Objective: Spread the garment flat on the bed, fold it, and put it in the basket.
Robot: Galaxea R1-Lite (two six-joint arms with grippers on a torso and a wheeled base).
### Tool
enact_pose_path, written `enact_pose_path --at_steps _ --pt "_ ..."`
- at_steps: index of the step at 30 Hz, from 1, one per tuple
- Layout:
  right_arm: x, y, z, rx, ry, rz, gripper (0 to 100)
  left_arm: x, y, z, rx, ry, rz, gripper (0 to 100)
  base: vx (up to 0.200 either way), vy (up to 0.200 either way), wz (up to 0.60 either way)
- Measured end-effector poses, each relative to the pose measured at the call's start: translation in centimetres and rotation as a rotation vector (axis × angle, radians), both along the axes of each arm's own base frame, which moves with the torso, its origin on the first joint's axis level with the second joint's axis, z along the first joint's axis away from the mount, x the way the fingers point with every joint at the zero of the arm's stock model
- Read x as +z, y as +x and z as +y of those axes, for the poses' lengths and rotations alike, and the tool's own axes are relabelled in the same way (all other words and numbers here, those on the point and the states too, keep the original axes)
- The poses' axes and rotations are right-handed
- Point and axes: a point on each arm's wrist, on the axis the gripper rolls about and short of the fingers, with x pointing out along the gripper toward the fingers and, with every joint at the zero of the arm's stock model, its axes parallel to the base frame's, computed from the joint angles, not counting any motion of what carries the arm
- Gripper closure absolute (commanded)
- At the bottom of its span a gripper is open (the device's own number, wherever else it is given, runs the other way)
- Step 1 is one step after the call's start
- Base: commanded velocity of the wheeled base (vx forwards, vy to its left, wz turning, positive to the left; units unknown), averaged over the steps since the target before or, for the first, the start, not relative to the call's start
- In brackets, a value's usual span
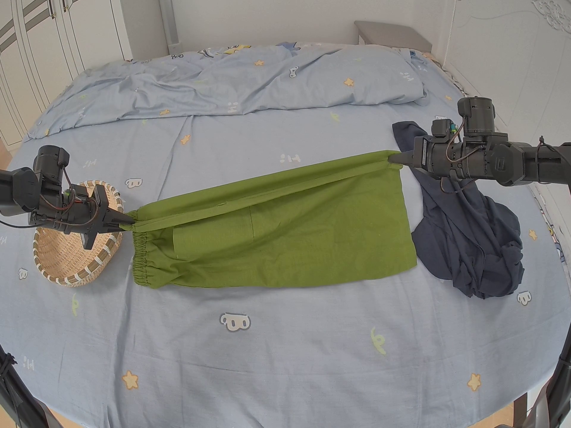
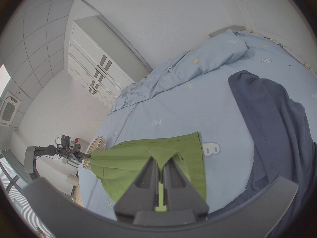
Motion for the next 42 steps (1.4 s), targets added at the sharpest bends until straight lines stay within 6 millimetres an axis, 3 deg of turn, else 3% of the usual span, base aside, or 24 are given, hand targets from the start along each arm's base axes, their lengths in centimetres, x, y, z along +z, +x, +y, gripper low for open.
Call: enact_pose_path --at_steps 8,9,11,12,29,37,42 --pt "-0.8 0.3 0.6 0.011 -0.003 0.014 100 -0.3 0.3 0.1 0.002 0.002 0.008 100 0.000 0.000 0.00" --pt "-0.9 0.4 0.7 0.012 -0.003 0.017 0 -0.4 0.3 0.1 0.002 0.002 0.008 100 0.000 0.000 0.00" --pt "-1.2 0.5 0.8 0.012 -0.006 0.023 0 -0.4 0.4 0.1 0.002 0.004 0.009 100 0.000 0.000 0.00" --pt "-1.3 0.6 0.8 0.011 -0.006 0.023 0 -0.5 0.4 0.1 0.003 0.005 0.010 0 0.000 0.000 0.00" --pt "-3.5 0.4 0.8 0.021 -0.009 0.074 0 -0.4 1.4 -0.9 -0.021 0.002 -0.023 0 0.000 0.000 0.00" --pt "-5.1 -2.3 -0.1 0.006 -0.003 0.090 0 0.1 1.8 -2.2 -0.029 -0.024 -0.056 0 0.000 0.000 0.00" --pt "-5.1 -4.7 -0.8 -0.003 0.007 0.082 0 0.9 2.4 -4.0 -0.057 -0.038 -0.121 0 0.000 0.000 0.00"
